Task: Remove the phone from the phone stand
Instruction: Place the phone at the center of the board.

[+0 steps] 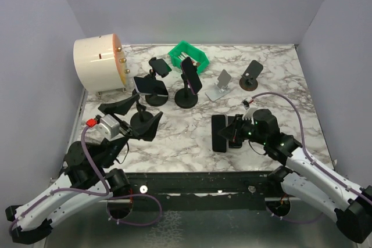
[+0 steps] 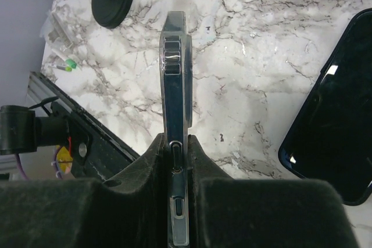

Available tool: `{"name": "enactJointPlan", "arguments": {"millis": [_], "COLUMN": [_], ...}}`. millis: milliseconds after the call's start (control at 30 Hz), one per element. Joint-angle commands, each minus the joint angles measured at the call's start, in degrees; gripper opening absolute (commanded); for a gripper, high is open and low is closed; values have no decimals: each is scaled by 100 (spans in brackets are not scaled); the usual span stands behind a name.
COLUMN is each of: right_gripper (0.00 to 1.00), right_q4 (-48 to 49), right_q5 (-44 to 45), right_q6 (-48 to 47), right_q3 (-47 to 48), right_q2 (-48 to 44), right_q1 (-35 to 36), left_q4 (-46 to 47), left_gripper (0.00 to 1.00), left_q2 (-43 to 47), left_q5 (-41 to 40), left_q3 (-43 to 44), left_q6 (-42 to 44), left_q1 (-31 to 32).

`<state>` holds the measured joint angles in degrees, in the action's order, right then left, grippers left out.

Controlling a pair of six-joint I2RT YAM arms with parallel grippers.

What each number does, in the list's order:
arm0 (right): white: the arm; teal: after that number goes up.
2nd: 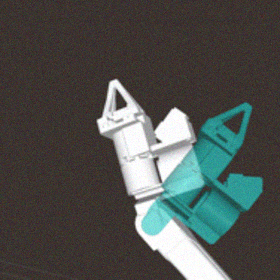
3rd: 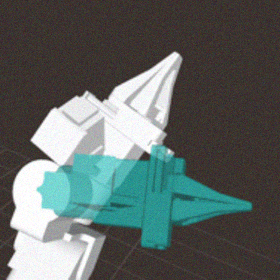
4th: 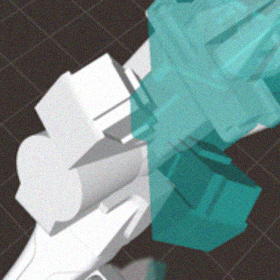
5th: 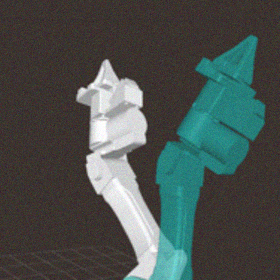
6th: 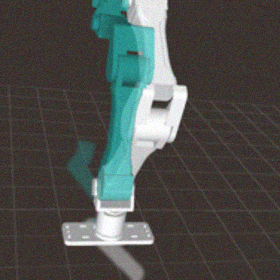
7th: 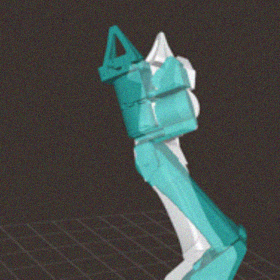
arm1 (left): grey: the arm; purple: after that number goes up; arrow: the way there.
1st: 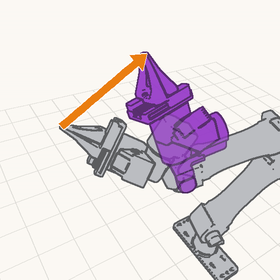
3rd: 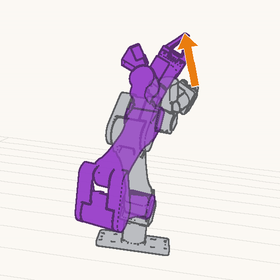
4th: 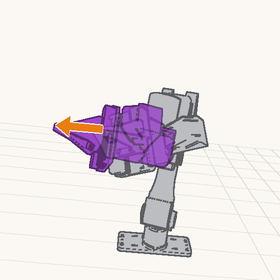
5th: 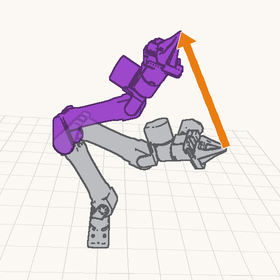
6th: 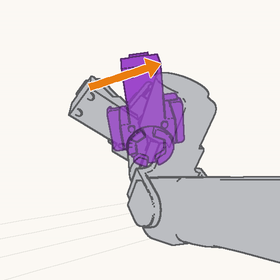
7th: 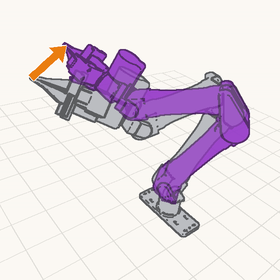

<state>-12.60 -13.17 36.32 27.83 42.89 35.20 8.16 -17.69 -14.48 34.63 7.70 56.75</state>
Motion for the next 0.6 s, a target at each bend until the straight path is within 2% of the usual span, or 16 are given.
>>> {"name": "enactJointPlan", "arguments": {"millis": [0,333,567], "right_gripper": [0,0,0], "right_q4": [1157,2134,2079], "right_q5": [-118,-283,-6], "right_q6": [370,701,955], "right_q3": [-143,94,213], "right_q2": [437,1702,2216], "right_q1": [22,43,66], "left_q4": [30,-19,-52], "left_gripper": [99,99,99], "left_q2": [245,269,276], "left_q5": [-381,-436,-494], "left_q3": [-171,-212,-227], "left_q6": [-58,3,23], "left_q1": [3,3,3]}}
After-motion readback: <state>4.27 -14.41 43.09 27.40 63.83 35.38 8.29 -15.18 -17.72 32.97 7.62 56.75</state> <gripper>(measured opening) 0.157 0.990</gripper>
